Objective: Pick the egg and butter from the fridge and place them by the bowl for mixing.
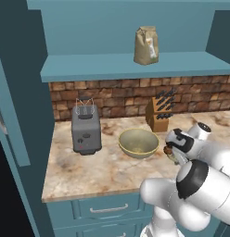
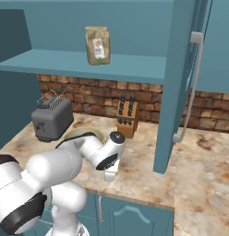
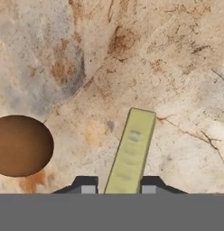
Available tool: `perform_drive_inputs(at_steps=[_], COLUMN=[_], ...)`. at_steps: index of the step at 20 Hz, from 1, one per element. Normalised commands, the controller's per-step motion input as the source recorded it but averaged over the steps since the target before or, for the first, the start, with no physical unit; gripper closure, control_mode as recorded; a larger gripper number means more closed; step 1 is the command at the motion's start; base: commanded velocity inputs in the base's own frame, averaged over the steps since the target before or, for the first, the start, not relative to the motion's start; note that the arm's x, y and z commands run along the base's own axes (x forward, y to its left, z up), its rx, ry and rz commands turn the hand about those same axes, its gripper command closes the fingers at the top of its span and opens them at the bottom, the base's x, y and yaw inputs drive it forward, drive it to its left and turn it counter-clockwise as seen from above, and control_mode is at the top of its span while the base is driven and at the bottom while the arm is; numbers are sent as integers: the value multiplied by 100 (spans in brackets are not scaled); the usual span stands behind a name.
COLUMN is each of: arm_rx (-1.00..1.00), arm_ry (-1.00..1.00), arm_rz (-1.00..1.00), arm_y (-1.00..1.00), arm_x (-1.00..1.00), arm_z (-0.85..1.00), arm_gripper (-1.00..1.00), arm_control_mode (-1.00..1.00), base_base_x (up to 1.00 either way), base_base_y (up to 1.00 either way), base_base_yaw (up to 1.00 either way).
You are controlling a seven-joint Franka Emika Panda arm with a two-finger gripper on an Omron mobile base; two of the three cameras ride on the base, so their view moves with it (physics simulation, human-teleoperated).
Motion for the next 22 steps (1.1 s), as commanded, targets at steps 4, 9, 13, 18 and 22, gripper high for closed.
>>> perform_drive_inputs(at_steps=[4,9,13,18,22], arm_rx=[2,0,5,5,5], arm_ry=[1,0,0,0,-1], arm_rz=[-2,-3,-5,-4,-7], arm_y=[6,10,4,1,1], arm_x=[4,0,0,-4,-4], arm_z=[-26,-33,-12,-1,11], arm_gripper=[100,-100,-100,-100,-100], arm_control_mode=[-100,-100,-100,-100,-100], base_base_x=[0,0,0,0,0], base_base_y=[0,0,0,0,0], base_base_yaw=[0,0,0,0,0])
